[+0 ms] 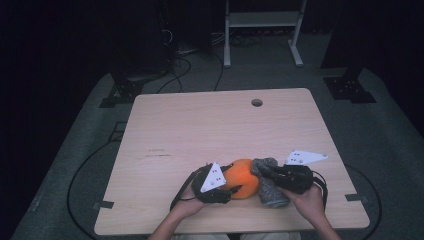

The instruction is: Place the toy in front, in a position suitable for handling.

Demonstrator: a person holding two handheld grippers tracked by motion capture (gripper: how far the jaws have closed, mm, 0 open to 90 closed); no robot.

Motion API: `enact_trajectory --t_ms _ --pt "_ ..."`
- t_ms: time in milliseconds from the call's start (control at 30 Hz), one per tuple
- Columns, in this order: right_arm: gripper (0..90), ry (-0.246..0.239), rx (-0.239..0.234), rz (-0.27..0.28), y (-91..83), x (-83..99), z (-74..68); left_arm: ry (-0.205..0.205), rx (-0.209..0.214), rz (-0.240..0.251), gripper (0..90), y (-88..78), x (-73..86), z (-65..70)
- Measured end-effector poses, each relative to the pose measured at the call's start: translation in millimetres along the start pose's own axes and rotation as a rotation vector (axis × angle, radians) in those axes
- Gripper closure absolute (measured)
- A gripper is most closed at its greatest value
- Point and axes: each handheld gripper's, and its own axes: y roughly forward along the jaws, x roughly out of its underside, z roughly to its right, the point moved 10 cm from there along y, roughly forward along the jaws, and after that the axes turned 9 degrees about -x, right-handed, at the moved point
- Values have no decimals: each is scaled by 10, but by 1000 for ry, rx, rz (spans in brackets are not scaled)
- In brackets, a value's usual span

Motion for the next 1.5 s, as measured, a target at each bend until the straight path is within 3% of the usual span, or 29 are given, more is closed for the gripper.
enact_trajectory --t_ms 67,133,233,333,433,500,533,633,733,800,933,1033,1100,1200,1333,1400,1500 --pt "804 -2 55 -35 -26 39 73 -14 1 1 356 -8 3 -15" --pt "804 -21 86 -35 -70 14 48 -20 -3 -2 351 -11 5 -27" --pt "804 -43 33 30 -91 -143 -135 -33 5 2 337 -4 -24 -11" --pt "804 -73 9 26 -19 -208 -235 -22 15 4 270 3 -33 2" --pt "803 -39 -27 27 46 -151 -199 -96 66 -27 123 29 24 -44" --pt "803 -32 -36 27 38 -133 -182 -116 81 -69 74 55 100 -72" --pt "803 -34 -30 24 27 -129 -174 -124 105 -73 75 61 131 -64" --pt "803 -43 13 5 13 -56 -92 -107 113 -58 142 40 137 -53" --pt "804 4 47 0 -34 4 42 -90 92 -48 230 22 116 -64" --pt "803 26 41 31 -105 -18 60 -87 74 -34 267 3 78 -80" --pt "804 7 -2 125 -230 -217 -108 -72 57 -27 295 0 14 -51" --pt "804 -41 -18 123 -185 -293 -238 -49 51 -25 304 3 -12 -7" --pt "804 -51 -17 100 -122 -266 -252 -46 48 -21 310 -10 -33 15" --pt "804 -57 14 60 -49 -152 -163 -72 56 14 319 -59 -113 5" --pt "803 0 44 40 -67 -32 11 -141 82 38 318 -107 -142 -60" --pt "803 -12 33 72 -99 -101 -51 -113 62 13 319 -82 -116 -54" --pt "803 -69 -28 125 -99 -264 -281 -83 63 16 325 -65 -150 13"
